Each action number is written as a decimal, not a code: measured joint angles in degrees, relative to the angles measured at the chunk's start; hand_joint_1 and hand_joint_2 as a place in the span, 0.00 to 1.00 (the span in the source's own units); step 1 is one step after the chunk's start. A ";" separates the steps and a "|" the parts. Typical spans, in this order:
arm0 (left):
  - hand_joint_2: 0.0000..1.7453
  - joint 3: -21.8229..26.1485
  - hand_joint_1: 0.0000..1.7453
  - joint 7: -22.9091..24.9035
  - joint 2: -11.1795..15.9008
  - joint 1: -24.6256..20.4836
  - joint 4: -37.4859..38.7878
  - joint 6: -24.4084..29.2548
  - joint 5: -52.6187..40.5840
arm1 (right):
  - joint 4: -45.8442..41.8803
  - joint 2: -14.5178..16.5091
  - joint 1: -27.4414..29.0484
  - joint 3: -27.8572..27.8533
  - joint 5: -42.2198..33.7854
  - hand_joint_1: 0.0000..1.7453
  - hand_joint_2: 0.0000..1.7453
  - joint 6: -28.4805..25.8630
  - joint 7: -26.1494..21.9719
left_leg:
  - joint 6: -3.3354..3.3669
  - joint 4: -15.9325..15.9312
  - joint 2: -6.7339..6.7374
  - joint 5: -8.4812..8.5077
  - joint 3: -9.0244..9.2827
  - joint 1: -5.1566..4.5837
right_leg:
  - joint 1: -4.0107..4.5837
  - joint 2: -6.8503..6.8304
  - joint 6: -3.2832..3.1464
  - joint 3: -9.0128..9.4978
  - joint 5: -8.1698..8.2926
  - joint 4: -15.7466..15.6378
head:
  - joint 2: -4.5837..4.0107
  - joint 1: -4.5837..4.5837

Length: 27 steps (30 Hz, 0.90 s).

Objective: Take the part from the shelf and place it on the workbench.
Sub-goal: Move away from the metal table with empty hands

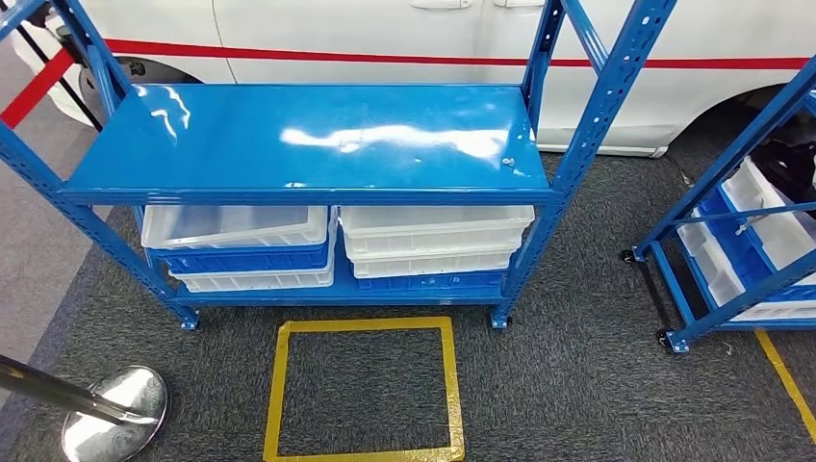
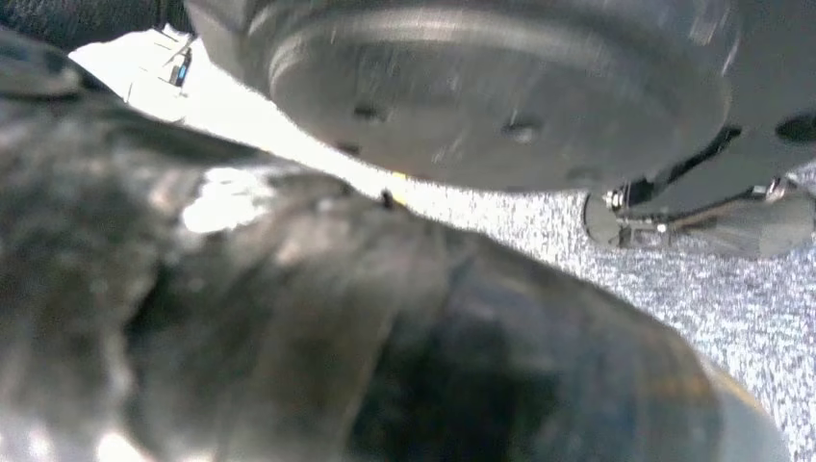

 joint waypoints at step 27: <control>1.00 -5.88 0.00 0.73 1.15 0.19 -1.81 -1.26 4.37 | 0.18 -0.49 2.35 4.30 -3.16 0.00 1.00 -1.00 5.29 | 1.30 0.55 -5.73 0.94 -1.50 -0.01 | -0.52 3.02 0.76 -0.69 -0.83 3.10 | 0.00 -0.04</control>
